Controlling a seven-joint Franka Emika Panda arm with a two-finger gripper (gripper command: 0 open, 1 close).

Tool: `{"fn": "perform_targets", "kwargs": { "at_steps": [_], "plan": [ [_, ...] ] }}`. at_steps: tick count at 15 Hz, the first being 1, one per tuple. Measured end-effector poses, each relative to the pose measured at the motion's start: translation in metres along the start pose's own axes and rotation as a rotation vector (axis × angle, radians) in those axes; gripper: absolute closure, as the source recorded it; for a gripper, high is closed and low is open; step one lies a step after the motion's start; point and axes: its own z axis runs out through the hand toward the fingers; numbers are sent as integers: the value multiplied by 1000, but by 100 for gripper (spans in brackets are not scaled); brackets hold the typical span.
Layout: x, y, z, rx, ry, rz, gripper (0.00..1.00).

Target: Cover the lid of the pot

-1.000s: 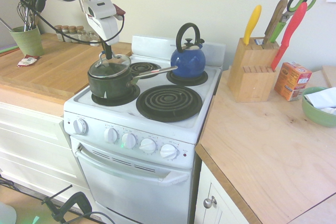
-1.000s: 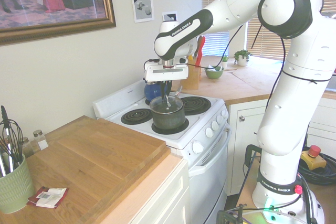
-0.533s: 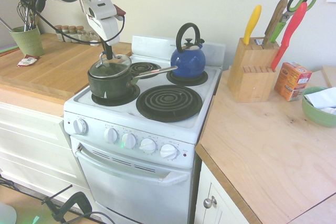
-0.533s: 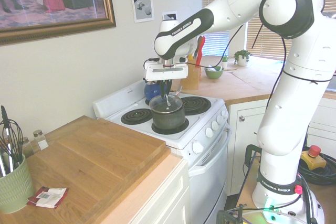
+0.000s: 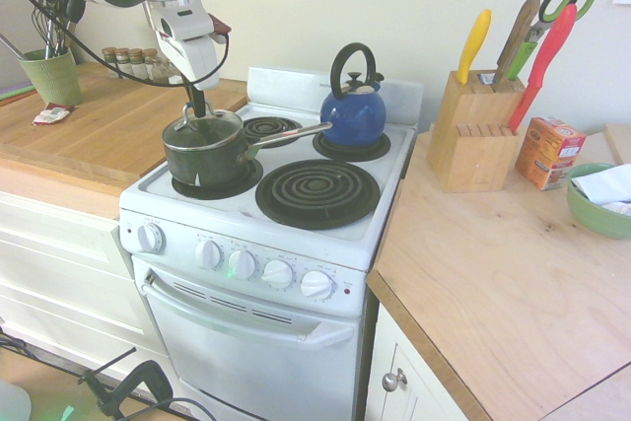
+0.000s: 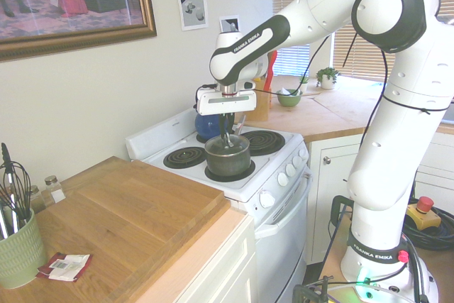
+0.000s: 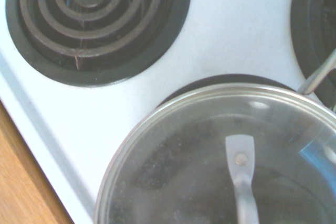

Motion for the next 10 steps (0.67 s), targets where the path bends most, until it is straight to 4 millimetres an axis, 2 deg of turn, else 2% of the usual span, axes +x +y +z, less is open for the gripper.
{"fn": "perform_targets", "kwargs": {
  "at_steps": [4, 9, 10],
  "plan": [
    [-1, -4, 10, 6, 4, -4, 100],
    [-2, -5, 10, 10, 4, -12, 100],
    [-2, -5, 10, 10, 4, -12, 0]
  ]
}}
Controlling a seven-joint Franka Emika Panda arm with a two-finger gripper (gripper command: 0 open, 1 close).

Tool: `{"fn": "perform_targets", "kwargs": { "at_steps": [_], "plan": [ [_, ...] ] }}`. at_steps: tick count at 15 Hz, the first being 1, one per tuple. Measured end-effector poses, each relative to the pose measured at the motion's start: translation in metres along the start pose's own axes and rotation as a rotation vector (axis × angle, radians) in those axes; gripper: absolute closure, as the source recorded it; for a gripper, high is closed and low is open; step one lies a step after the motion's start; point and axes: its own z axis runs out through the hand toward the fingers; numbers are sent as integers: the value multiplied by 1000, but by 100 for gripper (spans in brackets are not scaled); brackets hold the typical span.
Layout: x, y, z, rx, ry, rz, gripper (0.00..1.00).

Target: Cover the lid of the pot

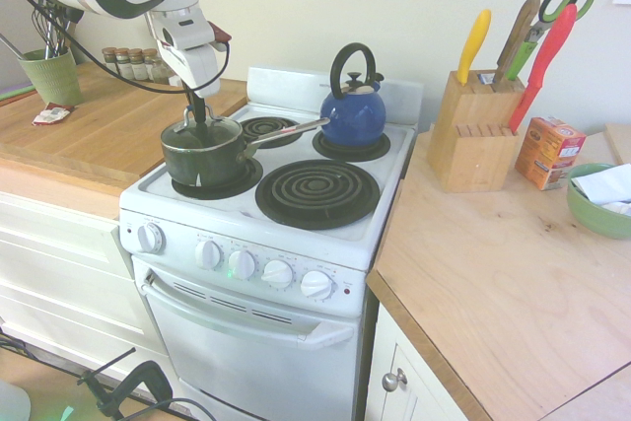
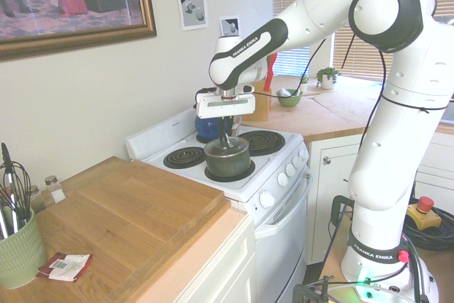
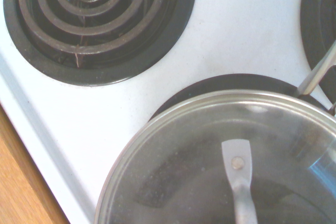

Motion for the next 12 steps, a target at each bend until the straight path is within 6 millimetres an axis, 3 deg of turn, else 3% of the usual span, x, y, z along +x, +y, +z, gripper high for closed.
{"fn": "perform_targets", "kwargs": {
  "at_steps": [10, 12],
  "plan": [
    [-8, -3, -3, -4, 25, -38, 0],
    [-12, 0, -18, -13, 49, -57, 0]
  ]
}}
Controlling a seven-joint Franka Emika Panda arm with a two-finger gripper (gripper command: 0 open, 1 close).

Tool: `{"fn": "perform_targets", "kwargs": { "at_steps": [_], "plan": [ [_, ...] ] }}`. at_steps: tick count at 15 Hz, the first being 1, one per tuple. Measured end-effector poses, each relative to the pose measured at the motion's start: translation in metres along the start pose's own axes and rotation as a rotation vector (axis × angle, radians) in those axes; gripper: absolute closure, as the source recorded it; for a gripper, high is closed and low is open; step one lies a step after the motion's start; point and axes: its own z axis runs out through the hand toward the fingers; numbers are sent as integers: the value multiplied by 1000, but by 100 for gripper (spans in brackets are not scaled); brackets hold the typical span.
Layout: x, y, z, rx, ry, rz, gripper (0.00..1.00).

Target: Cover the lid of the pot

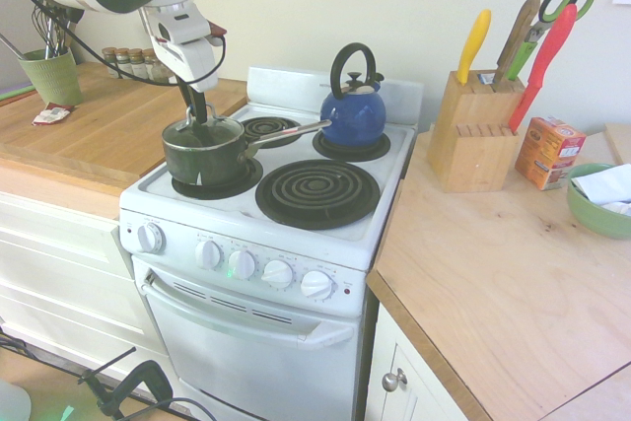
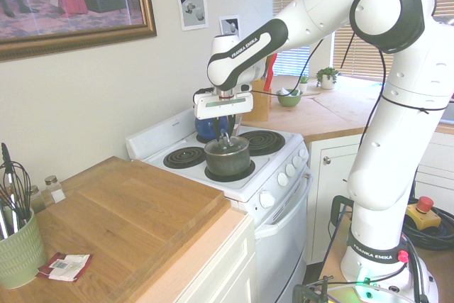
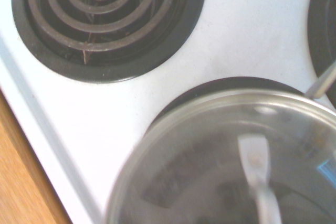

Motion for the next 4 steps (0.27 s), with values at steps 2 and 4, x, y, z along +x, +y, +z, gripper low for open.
{"fn": "perform_targets", "kwargs": {
  "at_steps": [2, 4],
  "plan": [
    [-9, 8, -41, 20, 28, -19, 0],
    [-34, 17, -95, 56, 53, -75, 0]
  ]
}}
